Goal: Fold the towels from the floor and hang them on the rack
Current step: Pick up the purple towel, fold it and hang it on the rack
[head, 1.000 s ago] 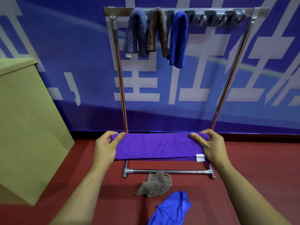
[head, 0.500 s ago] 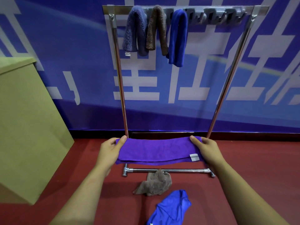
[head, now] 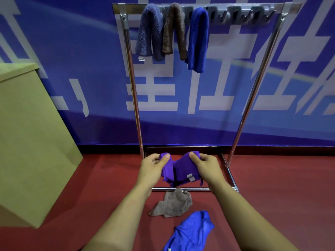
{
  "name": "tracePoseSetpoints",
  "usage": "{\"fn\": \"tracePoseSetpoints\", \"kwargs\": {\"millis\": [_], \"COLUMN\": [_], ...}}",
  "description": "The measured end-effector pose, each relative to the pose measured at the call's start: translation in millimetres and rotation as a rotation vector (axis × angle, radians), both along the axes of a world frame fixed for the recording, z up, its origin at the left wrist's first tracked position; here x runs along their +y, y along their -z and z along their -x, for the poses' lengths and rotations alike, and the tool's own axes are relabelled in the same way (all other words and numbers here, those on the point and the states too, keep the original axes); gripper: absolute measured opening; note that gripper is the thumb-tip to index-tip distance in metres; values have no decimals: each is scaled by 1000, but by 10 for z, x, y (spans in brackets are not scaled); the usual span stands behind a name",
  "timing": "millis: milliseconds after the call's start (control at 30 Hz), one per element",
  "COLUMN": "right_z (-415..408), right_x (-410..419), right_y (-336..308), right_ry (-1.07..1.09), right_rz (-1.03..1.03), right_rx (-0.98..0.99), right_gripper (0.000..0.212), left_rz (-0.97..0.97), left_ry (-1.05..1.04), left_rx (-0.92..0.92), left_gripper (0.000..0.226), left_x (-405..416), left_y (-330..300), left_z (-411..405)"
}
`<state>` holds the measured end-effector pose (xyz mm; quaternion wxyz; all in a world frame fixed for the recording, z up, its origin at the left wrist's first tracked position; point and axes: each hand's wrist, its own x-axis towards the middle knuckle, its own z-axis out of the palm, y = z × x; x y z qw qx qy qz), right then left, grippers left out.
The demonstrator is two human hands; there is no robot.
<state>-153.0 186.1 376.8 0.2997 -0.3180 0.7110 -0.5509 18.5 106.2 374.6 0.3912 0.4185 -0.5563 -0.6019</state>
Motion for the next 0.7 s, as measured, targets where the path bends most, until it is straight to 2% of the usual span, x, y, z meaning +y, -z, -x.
{"fn": "tracePoseSetpoints", "kwargs": {"millis": [100,233,400,533,600,700], "right_z": [-129,-261,-271,-225,-196,-172], "right_x": [-50,-93,-59,-79,-80,-56], "right_y": [13,-15,-80,-6,-19,-121], "right_ry": [-66,-106,-146,-102,-76,-76], "right_rz": [-16,-4,-12,20,49,149], "right_rx": [40,36,-128,-23,-25,-195], "right_gripper": [36,63,42,18,16,17], "left_rz": [7,-17,-207,-226,-147,-43], "left_ry": [41,51,120,147,48,-191], "left_rx": [-21,-27,67,79,48,-22], "left_gripper": [13,15,37,43,41,39], "left_x": [77,120,158,132,100,-56], "left_y": [25,53,-79,-92,-100,8], "left_z": [130,223,264,251,228,131]}}
